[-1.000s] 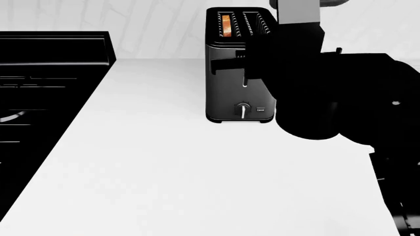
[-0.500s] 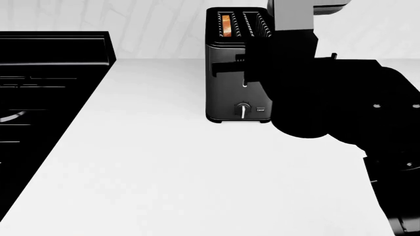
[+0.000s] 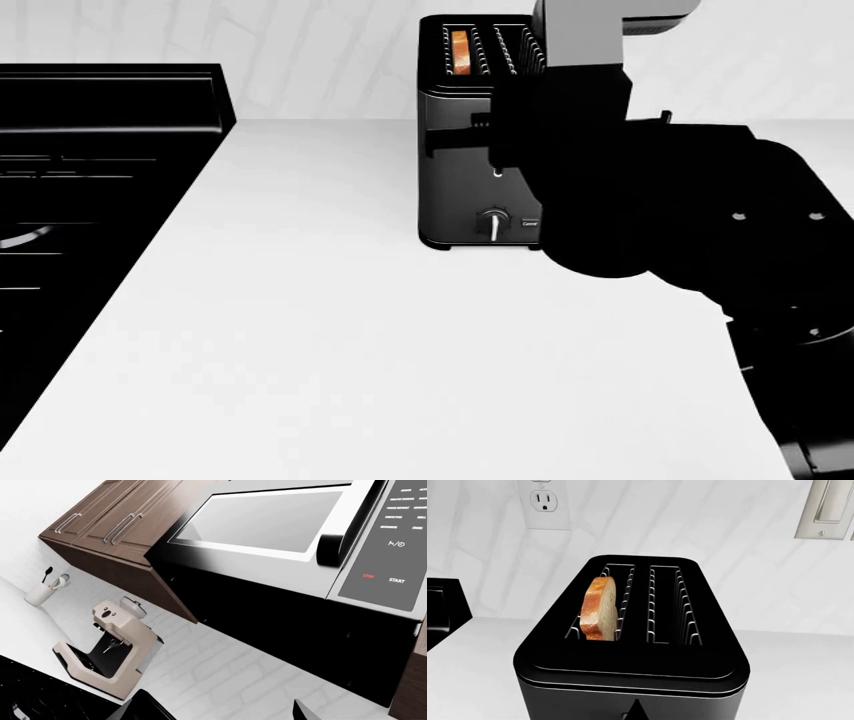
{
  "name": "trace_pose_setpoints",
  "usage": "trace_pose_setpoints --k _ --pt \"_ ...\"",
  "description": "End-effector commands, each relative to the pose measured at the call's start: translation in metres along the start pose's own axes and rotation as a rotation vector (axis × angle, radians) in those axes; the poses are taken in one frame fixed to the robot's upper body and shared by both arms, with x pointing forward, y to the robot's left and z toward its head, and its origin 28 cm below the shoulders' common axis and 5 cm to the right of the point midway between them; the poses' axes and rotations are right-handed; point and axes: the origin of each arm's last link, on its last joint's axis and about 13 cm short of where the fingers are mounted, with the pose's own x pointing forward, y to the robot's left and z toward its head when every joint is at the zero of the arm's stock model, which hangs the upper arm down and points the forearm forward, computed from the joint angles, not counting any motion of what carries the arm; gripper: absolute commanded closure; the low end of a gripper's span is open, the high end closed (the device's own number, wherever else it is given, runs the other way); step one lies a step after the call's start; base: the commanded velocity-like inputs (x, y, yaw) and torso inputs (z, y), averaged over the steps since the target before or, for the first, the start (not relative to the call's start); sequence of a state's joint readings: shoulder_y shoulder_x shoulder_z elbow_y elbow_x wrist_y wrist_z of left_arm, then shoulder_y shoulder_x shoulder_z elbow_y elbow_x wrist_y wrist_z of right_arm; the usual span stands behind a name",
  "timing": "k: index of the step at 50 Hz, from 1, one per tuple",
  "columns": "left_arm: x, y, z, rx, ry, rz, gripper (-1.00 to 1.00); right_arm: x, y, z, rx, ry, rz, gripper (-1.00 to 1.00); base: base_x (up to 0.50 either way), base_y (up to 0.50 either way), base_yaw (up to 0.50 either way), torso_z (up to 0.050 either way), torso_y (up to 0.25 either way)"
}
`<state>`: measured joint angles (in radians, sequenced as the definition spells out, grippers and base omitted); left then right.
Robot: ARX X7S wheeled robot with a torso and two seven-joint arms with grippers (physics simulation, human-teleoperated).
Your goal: Push down the lever of the toaster to turn it on.
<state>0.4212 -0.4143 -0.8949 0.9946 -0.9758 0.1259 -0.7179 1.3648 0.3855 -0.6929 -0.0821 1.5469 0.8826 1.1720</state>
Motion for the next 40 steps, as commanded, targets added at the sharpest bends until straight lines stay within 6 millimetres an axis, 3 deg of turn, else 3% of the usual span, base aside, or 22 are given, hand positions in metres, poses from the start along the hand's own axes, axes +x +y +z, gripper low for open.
trace_pose_setpoints --k 1,19,40 --pt "0.000 0.000 0.000 -0.001 0.000 0.001 -1.00 0.003 0.002 -0.002 -0.004 0.003 -0.002 1.00 0.00 0.00 0.00 0.000 0.000" --pt "0.000 0.001 0.001 0.000 -0.001 -0.001 -1.00 0.009 -0.001 -0.019 -0.013 0.045 -0.009 1.00 0.00 0.00 0.00 0.000 0.000" --pt "-0.001 -0.001 0.001 0.000 -0.002 -0.002 -1.00 0.017 0.000 -0.025 -0.008 0.058 -0.011 1.00 0.00 0.00 0.00 0.000 0.000"
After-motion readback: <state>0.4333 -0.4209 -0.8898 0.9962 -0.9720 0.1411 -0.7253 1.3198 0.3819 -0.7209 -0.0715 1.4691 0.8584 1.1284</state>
